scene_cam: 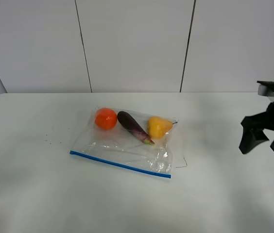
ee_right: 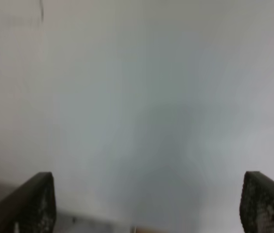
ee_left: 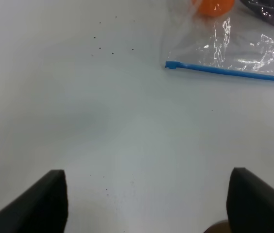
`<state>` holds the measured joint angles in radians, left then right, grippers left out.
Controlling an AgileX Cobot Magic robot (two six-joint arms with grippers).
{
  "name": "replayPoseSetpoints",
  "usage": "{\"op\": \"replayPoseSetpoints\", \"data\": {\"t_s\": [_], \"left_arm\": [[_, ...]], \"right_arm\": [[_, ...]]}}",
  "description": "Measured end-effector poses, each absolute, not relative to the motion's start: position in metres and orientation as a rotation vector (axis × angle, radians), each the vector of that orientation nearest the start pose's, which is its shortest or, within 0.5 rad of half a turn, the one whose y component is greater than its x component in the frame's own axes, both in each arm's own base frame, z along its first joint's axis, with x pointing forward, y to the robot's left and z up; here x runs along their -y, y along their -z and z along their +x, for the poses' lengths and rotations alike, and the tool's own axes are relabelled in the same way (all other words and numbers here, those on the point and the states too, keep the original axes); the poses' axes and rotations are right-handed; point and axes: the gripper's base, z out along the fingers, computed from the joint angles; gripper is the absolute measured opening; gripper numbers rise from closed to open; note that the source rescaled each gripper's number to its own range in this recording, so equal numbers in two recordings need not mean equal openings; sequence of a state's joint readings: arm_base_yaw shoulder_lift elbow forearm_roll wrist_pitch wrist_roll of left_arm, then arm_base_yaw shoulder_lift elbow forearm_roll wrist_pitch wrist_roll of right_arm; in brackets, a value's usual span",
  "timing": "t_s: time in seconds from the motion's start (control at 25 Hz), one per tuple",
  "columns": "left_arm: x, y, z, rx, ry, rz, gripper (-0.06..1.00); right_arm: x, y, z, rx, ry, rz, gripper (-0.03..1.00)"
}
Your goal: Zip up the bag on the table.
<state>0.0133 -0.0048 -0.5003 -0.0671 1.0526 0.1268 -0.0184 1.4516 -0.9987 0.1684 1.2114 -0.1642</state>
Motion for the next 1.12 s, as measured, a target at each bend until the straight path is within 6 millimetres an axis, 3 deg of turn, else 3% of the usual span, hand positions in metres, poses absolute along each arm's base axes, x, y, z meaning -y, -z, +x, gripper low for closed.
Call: {"op": "replayPoseSetpoints", "data": {"t_s": [0.24, 0.44, 0.68, 0.88, 1.12], "left_arm": [[0.005, -0.278, -0.005, -2.026, -0.008, 0.118, 0.96], [0.005, -0.278, -0.005, -2.026, -0.008, 0.118, 0.96], [0.005, -0.278, -0.005, -2.026, -0.008, 0.118, 0.96], [0.005, -0.278, -0.005, -2.026, -0.008, 0.118, 0.96], [0.005, -0.278, -0.005, -2.026, -0.008, 0.118, 0.96]], "right_arm": [[-0.011, -0.241, 0.167, -3.061, -0.232, -0.128, 0.85], [-0.011, -0.244, 0.120, -2.827, -0.187, -0.120, 0.85], [-0.012, -0.267, 0.067, -2.458, -0.133, -0.134, 0.85], [-0.012, -0.279, 0.030, -2.214, -0.103, -0.143, 0.85], [-0.012, -0.281, 0.004, -2.049, -0.083, -0.146, 0.85]]}}
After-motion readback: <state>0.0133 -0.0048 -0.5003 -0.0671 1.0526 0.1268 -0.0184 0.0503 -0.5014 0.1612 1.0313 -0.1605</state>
